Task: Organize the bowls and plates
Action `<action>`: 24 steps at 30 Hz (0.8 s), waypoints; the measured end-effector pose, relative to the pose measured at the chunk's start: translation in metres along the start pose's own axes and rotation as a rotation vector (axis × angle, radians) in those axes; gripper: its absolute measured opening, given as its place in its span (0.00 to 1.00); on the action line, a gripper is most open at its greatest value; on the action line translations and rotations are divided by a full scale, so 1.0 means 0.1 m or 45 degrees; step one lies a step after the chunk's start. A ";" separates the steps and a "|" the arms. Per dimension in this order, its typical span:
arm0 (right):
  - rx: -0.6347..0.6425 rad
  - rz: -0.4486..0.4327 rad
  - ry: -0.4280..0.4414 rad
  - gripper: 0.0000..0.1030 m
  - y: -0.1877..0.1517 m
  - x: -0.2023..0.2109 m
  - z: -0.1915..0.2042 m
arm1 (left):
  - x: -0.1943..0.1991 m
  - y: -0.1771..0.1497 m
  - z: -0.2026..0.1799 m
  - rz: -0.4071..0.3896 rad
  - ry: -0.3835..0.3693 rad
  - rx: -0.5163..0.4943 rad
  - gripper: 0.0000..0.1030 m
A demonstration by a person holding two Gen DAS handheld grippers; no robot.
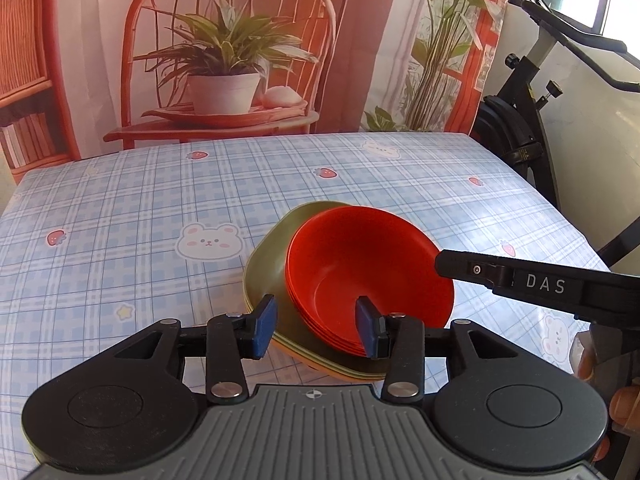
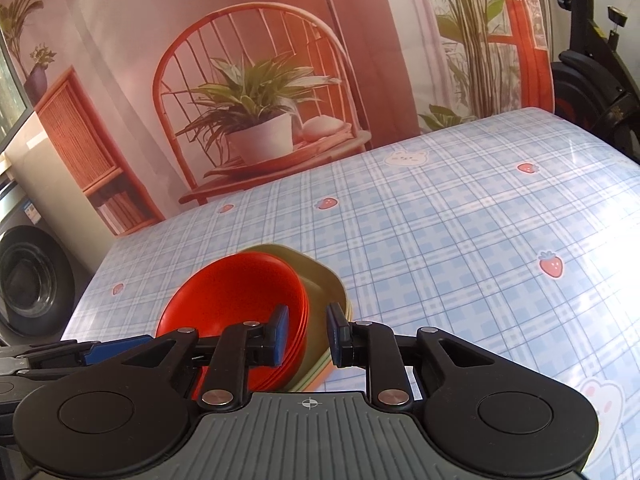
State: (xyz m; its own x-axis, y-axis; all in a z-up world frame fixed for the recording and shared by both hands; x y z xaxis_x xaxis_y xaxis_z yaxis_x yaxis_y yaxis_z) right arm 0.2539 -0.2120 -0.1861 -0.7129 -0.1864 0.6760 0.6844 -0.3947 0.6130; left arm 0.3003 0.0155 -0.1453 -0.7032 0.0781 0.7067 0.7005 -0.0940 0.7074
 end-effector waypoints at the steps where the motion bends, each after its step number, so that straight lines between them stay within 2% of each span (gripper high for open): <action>1: 0.001 -0.009 -0.002 0.22 0.01 0.03 0.00 | 0.03 0.02 0.02 -0.013 0.013 0.004 0.45; 7: 0.038 -0.069 -0.025 0.30 0.08 0.26 0.01 | 0.33 0.11 0.03 -0.127 0.092 -0.003 0.54; 10: 0.072 -0.098 -0.042 0.34 0.13 0.41 0.04 | 0.53 0.15 0.03 -0.197 0.129 0.003 0.63; 14: 0.141 -0.151 -0.047 0.53 0.18 0.66 0.15 | 0.81 0.17 0.04 -0.297 0.172 0.023 0.70; 18: 0.200 -0.203 -0.042 0.64 0.25 0.94 0.25 | 1.16 0.17 0.00 -0.396 0.211 0.024 0.76; 21: 0.246 -0.235 -0.019 0.81 0.32 1.21 0.36 | 1.43 0.15 -0.04 -0.486 0.289 0.023 0.86; 23: 0.263 -0.258 -0.014 0.92 0.33 1.37 0.43 | 1.65 0.13 -0.06 -0.549 0.347 0.032 0.86; 24: 0.269 -0.268 -0.010 0.93 0.34 1.46 0.46 | 1.75 0.13 -0.08 -0.572 0.367 0.034 0.86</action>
State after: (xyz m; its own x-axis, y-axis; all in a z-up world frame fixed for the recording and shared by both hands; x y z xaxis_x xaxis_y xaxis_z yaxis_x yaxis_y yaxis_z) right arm 0.1805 -0.2113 -0.0477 -0.8418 -0.1132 0.5277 0.5390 -0.2278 0.8109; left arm 0.1856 0.0204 -0.0124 -0.9367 -0.1715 0.3053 0.3233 -0.0880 0.9422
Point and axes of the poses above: each gripper's, at about its wrist camera, not at the fingertips, and x roughly against the way its jaws point, z to its left, y to its top, the point moved 2 cm from there along -x, roughly the way its jaws point, and after that the axes turned 10 degrees about y, right-handed, at the moved point
